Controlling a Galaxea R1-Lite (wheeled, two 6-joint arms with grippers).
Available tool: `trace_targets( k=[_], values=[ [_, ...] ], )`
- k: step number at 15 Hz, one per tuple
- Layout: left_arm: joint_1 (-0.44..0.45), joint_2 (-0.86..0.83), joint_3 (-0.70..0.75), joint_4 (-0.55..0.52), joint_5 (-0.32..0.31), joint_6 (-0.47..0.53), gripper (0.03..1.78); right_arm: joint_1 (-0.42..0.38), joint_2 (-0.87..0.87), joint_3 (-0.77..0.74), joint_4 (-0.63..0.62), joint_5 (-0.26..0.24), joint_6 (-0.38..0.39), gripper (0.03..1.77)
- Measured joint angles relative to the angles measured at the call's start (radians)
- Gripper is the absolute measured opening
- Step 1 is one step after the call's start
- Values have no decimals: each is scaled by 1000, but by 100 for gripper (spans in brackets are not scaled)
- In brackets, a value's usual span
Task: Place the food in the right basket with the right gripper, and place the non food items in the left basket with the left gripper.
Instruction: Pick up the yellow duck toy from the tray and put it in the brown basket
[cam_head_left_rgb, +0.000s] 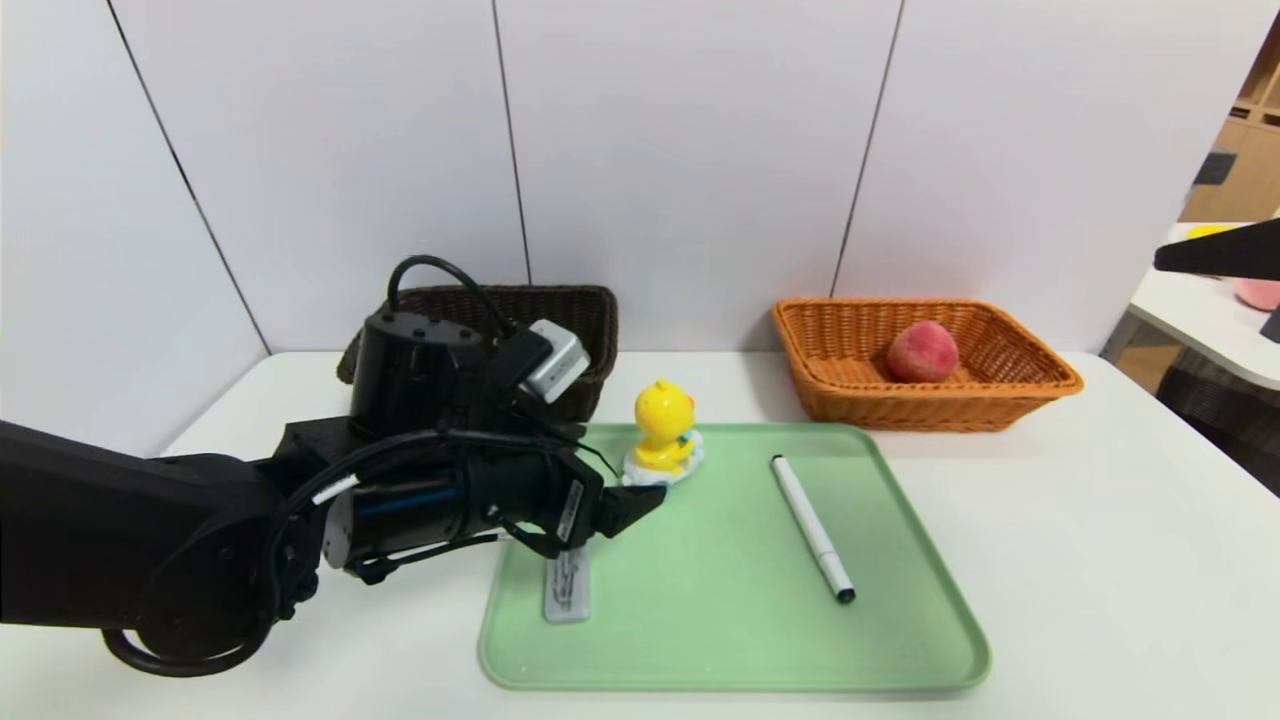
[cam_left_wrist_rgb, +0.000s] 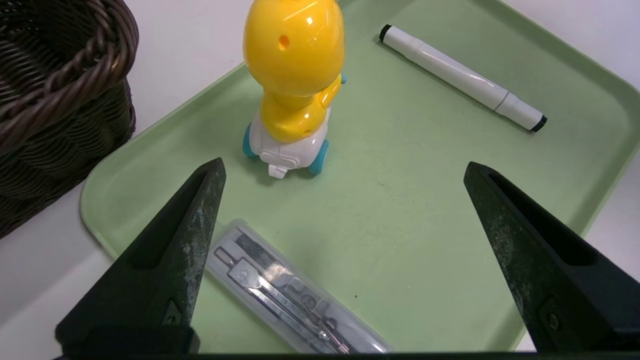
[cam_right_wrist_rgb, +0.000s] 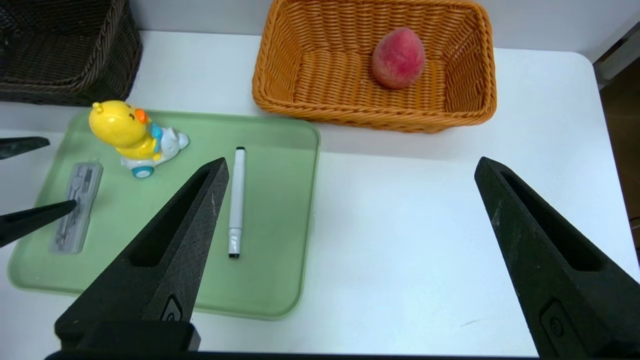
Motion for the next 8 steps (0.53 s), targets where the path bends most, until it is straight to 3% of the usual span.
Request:
trace_targets(
  k=[8],
  values=[
    [0,109,-32,-60,1,-3,169,0,-62,30,3,7,0,169]
  ],
)
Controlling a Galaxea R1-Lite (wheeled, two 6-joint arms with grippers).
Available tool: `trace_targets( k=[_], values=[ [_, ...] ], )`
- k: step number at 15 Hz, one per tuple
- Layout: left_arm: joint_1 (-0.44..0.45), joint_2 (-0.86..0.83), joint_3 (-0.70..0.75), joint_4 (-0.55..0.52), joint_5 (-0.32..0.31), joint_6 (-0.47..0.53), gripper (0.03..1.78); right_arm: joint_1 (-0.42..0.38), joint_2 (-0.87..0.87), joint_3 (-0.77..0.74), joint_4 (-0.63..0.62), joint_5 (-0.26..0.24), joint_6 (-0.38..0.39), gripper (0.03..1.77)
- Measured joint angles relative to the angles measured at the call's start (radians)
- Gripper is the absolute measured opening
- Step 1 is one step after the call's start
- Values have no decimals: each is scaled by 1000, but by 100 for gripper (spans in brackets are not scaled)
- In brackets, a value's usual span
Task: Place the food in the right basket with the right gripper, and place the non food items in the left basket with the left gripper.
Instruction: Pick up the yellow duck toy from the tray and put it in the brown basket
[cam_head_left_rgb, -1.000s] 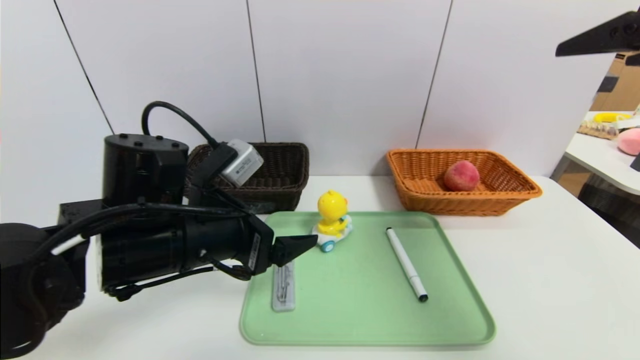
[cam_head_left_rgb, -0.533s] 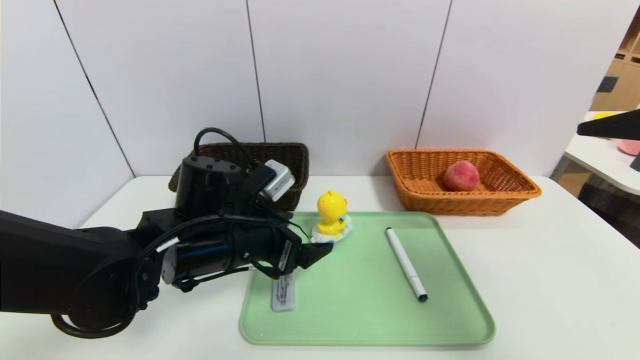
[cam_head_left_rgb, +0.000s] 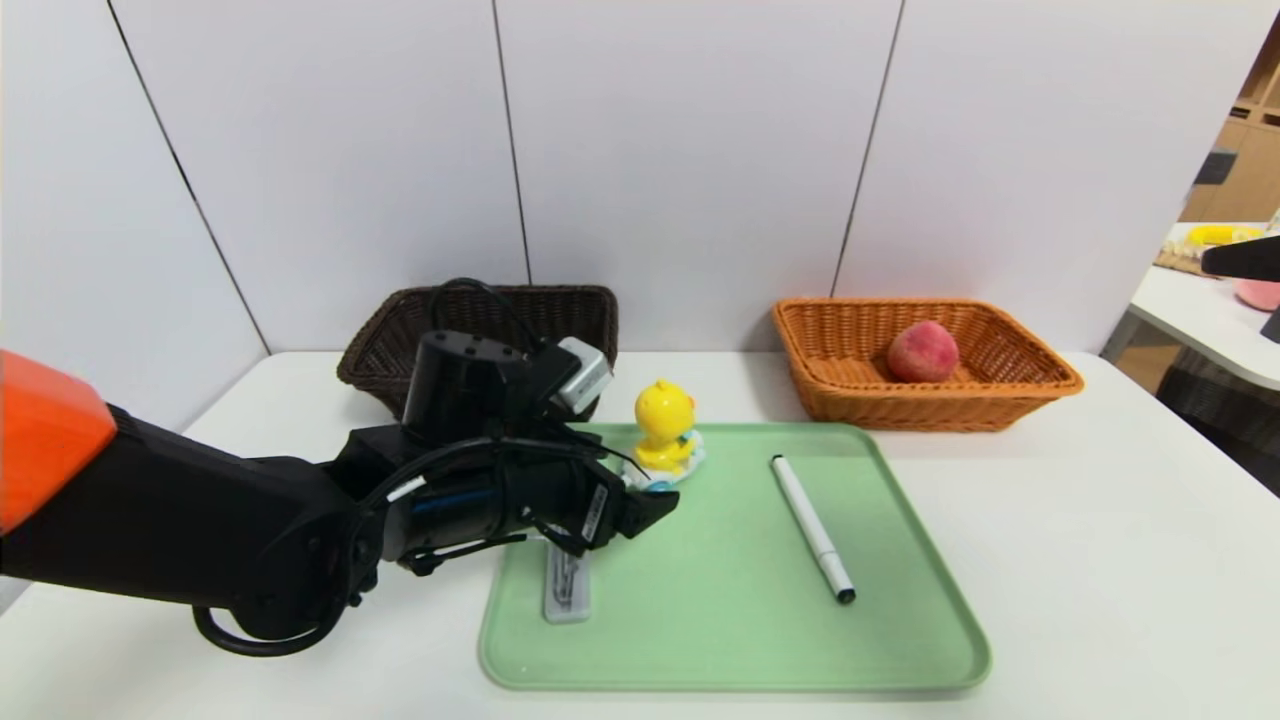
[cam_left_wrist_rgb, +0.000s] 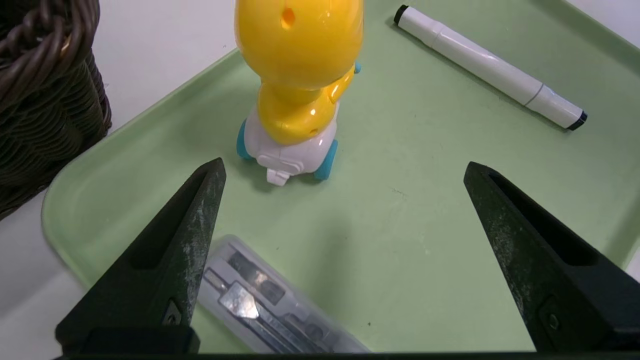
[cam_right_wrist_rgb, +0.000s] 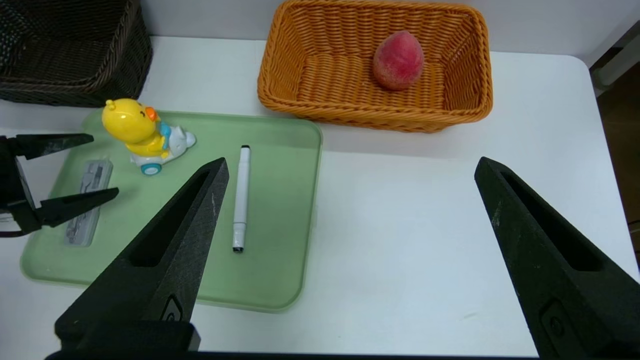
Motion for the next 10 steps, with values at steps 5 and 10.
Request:
trace_targets(
  k=[5,10],
  values=[
    [5,83,-14,-76,-3,0,169,2,-54,38,13,2,-7,169],
    [7,133,-50,-94,-2,0,169,3,-88,131,56,-6,-6,169]
  ],
)
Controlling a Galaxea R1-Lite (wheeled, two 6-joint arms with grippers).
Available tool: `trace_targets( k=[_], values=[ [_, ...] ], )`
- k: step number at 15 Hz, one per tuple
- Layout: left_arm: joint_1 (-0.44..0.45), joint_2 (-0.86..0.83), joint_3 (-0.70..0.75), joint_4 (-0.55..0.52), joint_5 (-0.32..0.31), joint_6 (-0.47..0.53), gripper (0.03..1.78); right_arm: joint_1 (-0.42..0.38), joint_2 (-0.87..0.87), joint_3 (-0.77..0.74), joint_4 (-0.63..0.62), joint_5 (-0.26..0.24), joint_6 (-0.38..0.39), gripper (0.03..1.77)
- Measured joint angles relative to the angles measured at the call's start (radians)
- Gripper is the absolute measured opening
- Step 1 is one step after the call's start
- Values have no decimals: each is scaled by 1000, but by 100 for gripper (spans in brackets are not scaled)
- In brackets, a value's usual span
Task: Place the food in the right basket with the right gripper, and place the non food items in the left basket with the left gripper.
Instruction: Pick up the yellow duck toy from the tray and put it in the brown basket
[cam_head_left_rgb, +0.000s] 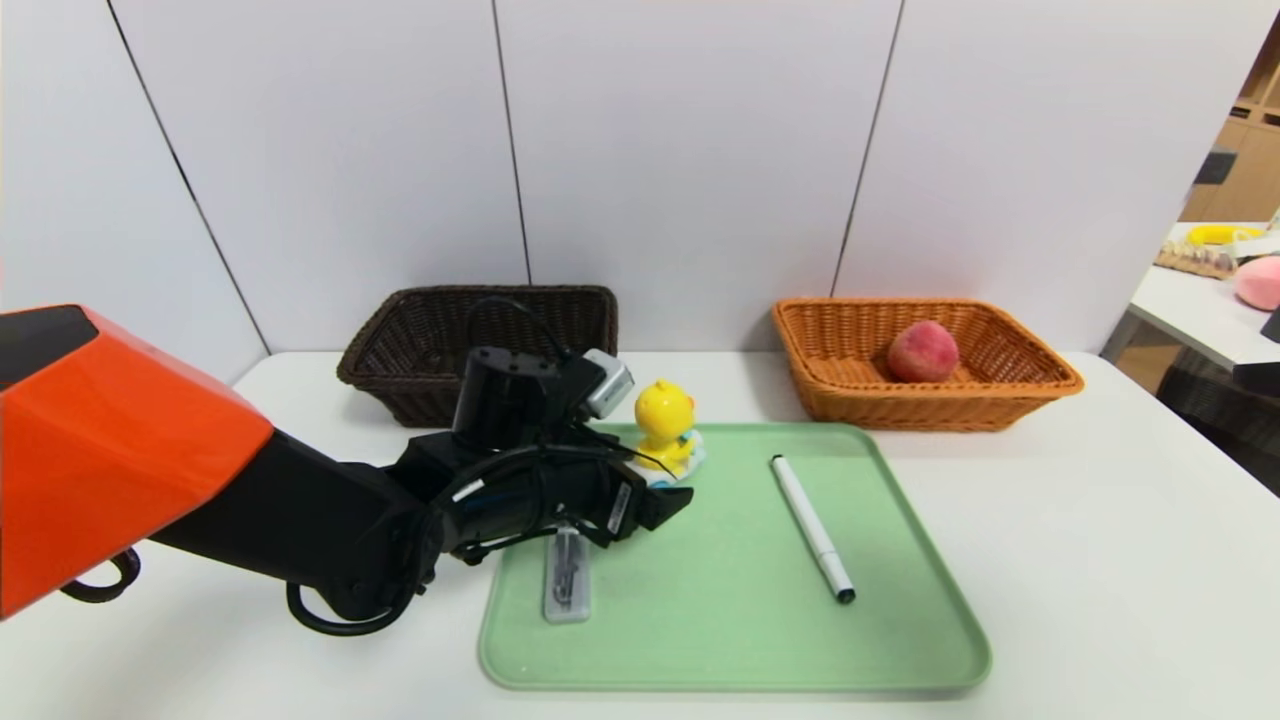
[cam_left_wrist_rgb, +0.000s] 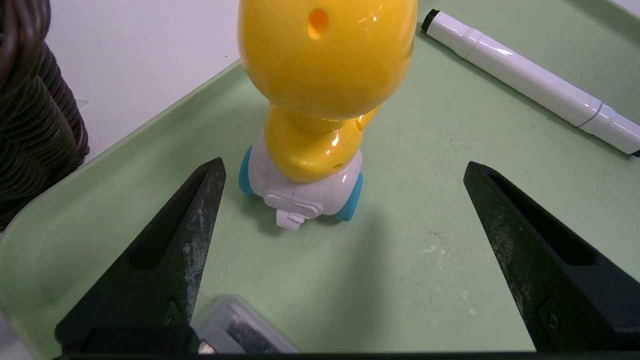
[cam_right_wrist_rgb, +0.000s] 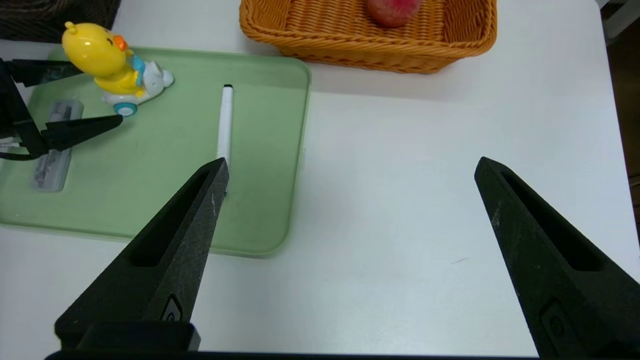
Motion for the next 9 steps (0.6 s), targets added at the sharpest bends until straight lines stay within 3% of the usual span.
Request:
trace_targets(
  k=[9],
  values=[
    [15,60,-70,0,-2,-2,169,-3,-11,16,-3,4,2,169]
  ],
)
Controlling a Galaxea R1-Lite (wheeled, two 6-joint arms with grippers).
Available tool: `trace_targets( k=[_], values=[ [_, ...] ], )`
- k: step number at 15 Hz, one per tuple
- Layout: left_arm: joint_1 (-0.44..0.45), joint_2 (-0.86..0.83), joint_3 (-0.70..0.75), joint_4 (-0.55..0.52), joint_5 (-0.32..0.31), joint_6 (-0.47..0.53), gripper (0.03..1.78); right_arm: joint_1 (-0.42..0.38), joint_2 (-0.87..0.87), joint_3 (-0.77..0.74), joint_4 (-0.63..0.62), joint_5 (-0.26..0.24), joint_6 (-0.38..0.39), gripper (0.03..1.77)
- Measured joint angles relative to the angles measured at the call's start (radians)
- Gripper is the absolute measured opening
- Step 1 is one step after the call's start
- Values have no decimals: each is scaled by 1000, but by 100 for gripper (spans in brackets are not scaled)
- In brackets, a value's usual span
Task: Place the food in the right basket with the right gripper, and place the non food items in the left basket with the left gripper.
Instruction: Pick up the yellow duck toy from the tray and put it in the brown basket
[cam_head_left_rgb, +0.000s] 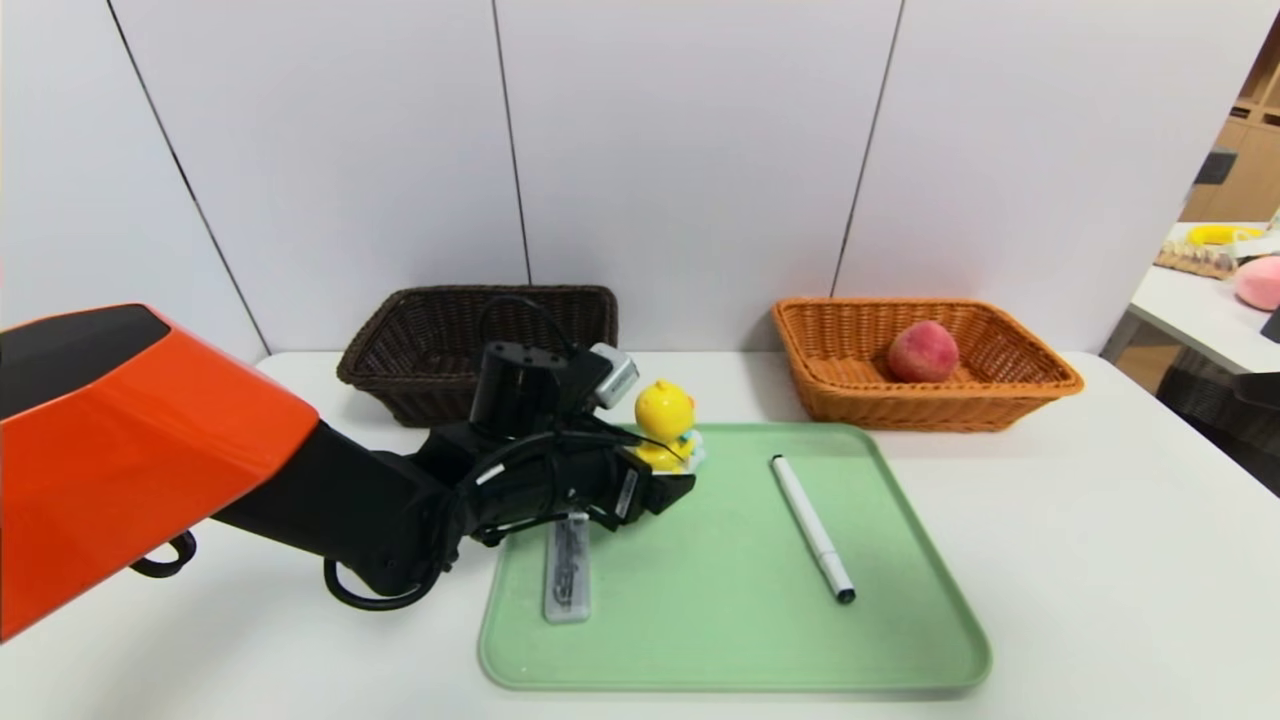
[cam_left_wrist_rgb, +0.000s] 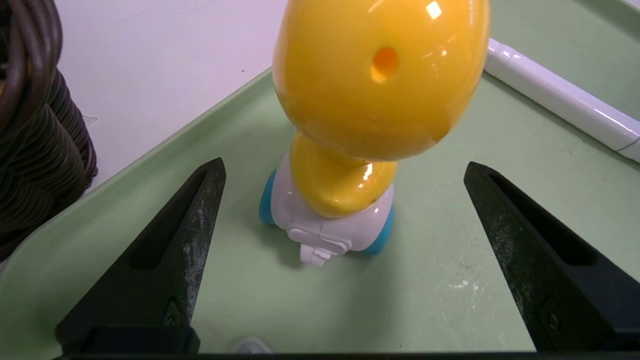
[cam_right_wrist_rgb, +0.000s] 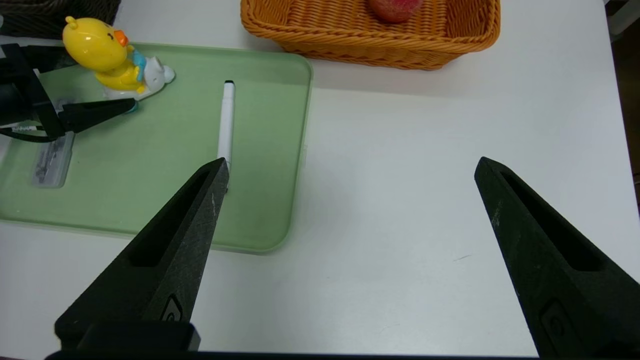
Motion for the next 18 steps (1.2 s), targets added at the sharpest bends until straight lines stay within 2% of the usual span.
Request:
trace_targets(
  k=[6,8,12,18],
  values=[
    [0,35,-30,-2,-1,-14,169,-9,-1,0,-2,-1,3,169],
    [1,44,-30,-21,-1,-36,169,-9,1,0,-2,0,4,169],
    [1,62,-22,-135,-2,-69,169,-9,4,0,-2,2,3,170],
    [-2,69,3,-143,-2,-89,169,-9,6,0,-2,3,3,170]
  ],
)
